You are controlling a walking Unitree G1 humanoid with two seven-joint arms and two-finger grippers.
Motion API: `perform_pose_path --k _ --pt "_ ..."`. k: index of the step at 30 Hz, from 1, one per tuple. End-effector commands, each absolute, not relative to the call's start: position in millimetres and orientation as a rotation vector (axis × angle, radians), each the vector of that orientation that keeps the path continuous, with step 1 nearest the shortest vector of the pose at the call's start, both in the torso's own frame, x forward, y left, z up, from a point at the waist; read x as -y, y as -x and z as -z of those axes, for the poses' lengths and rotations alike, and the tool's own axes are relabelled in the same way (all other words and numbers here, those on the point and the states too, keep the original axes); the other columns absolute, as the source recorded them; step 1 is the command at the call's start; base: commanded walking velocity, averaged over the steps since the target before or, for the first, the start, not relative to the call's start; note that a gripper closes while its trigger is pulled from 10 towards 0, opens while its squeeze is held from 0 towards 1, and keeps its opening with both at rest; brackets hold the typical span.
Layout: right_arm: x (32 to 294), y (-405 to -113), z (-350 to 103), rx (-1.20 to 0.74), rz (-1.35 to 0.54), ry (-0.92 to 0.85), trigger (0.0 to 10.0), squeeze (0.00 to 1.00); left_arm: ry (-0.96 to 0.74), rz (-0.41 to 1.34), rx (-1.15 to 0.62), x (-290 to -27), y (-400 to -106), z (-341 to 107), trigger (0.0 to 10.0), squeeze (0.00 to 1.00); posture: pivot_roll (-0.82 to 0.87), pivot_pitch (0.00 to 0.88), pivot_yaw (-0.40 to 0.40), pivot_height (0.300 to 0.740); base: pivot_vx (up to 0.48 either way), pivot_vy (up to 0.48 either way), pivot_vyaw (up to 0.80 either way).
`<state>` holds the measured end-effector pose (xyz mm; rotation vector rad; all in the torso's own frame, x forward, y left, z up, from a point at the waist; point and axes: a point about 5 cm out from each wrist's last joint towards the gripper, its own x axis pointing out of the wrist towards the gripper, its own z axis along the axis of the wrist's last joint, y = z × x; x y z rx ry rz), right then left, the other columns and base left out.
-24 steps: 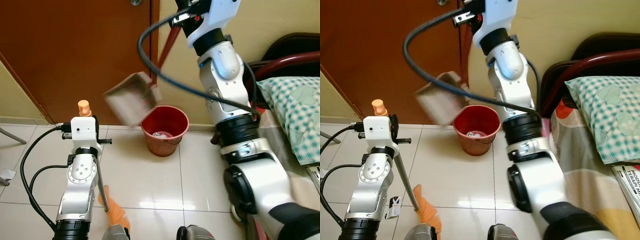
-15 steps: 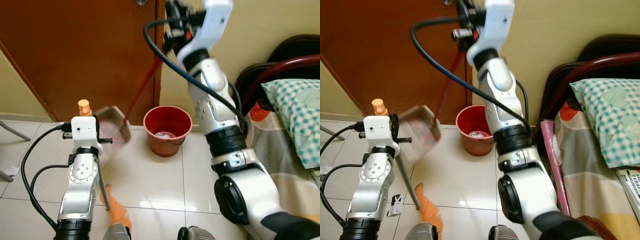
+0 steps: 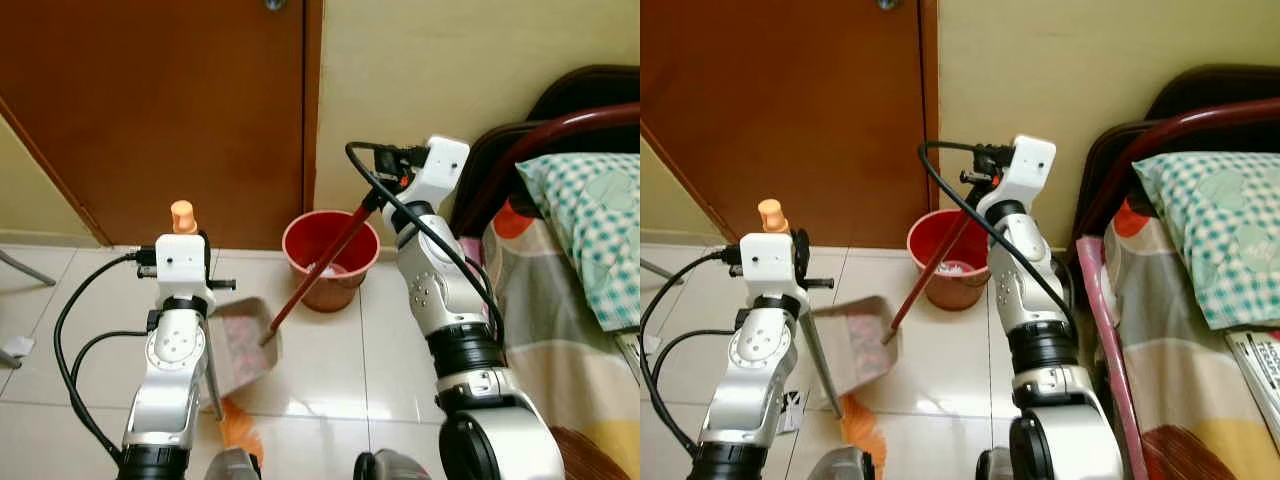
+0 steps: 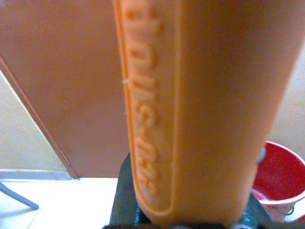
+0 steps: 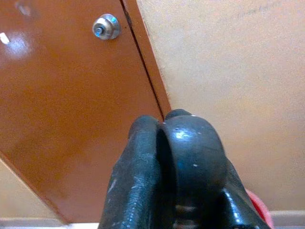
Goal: Sweep floor
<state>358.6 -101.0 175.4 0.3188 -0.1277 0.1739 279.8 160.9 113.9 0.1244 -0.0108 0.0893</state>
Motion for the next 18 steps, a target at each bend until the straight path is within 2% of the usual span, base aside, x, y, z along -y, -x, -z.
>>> perform_pose_path --k 1,8,18 --pt "108.7 -356.2 -185.4 0.181 -0.147 -0.276 10.0 0.00 -0.070 -0.070 -0.102 -157.7 -273.6 -95.0 10.0 0.00 0.02 0.134 -0.031 0.740 0.000 0.000 0.00" --pt "159.4 -345.4 -160.6 0.124 0.072 -0.184 10.0 0.00 -0.086 0.011 -0.125 -150.2 -274.3 -93.3 10.0 0.00 0.01 0.142 -0.025 0.740 0.000 0.000 0.00" --pt "186.2 -319.9 -129.2 0.024 0.194 -0.048 10.0 0.00 -0.139 0.067 -0.041 -143.5 -279.0 -108.8 10.0 0.00 0.01 0.146 -0.017 0.740 0.000 0.000 0.00"
